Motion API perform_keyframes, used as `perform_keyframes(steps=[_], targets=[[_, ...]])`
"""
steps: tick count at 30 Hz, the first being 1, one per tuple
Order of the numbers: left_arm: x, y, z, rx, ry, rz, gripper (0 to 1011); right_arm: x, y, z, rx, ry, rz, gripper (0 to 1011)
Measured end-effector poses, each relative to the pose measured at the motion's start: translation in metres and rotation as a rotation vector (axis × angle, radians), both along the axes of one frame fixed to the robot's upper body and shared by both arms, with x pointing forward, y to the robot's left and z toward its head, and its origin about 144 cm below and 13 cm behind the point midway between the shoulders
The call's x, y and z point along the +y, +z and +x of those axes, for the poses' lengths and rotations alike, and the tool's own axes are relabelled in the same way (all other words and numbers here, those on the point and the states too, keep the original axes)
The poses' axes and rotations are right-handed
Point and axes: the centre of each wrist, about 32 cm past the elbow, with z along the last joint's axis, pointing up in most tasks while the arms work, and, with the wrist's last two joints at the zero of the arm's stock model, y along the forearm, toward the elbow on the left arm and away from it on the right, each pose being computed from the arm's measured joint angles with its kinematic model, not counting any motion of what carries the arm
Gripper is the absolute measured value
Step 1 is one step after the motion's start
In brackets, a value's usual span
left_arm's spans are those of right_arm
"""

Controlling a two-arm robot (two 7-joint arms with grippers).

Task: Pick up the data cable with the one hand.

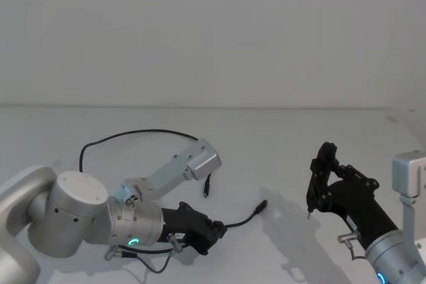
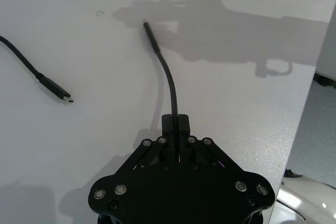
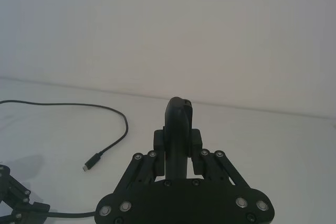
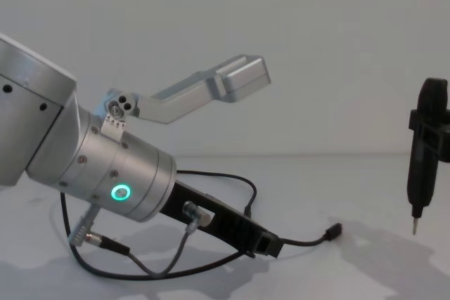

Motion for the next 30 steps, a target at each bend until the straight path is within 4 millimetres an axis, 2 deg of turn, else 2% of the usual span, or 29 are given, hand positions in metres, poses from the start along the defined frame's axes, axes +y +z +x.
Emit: perform_keyframes(steps=[13, 30], targets=[[0.002, 0.001, 0.0, -0.022, -0.024, -0.009, 43, 0.0, 0.003, 0.0, -0.008, 0.001, 0.008, 279], [0.015, 0.014, -0.001, -0.131, -0.131, -0.031, 43, 0.002, 0.034, 0.006, -0.051, 0.069, 0.087, 279]])
